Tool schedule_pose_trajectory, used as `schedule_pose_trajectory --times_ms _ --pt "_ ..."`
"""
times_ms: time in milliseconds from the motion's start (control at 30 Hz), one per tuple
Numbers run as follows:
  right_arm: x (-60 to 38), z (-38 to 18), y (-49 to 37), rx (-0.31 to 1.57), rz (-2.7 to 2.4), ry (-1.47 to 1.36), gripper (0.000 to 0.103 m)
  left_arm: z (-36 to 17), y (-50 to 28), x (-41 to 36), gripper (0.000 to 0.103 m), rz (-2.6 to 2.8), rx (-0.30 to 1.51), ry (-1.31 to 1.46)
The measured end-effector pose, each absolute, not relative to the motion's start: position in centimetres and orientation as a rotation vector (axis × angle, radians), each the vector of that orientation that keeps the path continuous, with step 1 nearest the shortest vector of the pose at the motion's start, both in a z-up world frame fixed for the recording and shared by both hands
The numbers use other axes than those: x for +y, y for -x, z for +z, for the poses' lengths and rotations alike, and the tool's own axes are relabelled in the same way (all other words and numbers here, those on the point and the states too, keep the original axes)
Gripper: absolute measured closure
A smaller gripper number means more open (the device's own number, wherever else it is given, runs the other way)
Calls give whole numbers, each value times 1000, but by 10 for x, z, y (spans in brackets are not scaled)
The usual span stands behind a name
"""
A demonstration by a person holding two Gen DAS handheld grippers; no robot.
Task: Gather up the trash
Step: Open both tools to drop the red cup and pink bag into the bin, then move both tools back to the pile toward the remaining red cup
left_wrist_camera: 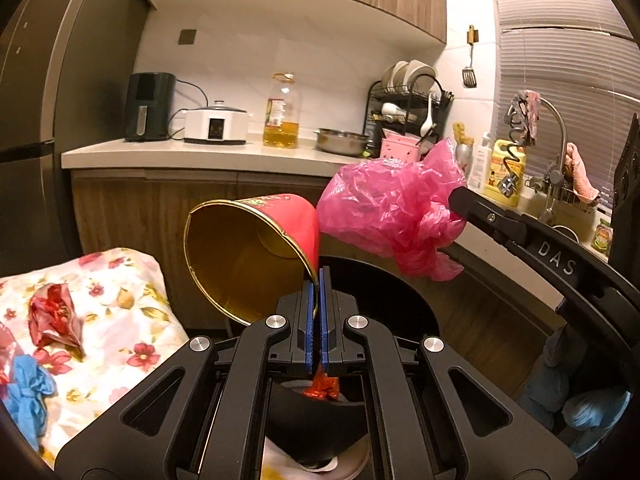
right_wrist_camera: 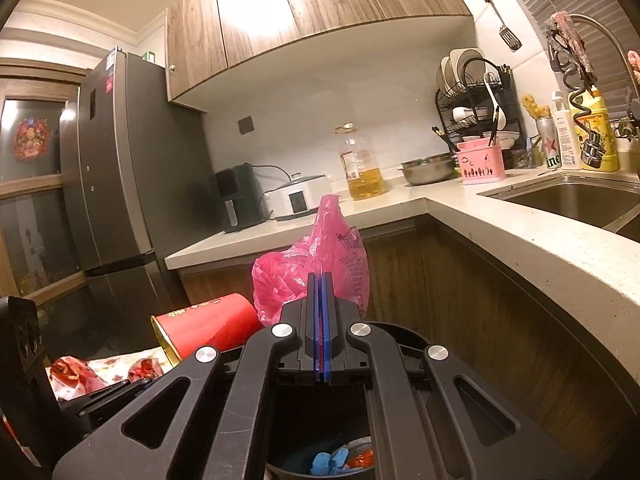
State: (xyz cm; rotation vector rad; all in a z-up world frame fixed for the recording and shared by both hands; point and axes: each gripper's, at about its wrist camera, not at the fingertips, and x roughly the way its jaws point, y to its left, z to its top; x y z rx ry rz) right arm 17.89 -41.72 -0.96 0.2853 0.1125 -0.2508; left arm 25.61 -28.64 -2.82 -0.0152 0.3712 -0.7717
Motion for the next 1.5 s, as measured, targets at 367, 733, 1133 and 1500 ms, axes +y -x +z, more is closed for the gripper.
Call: schedule_pose_trajectory --times_ms 367,733,1133,1500 --pt "-434 -21 -190 167 -242 -321 92 -43 -272 -299 92 -795 430 36" --pt "-427 -29 -186 195 -262 -310 62 -44 -262 -273 33 -682 412 47" --pt "-378 -33 -169 198 -232 -253 29 -44 -228 -200 20 -440 409 54" --pt "-321 -36 -156 220 -127 -246 26 -55 -190 -120 18 -240 406 57"
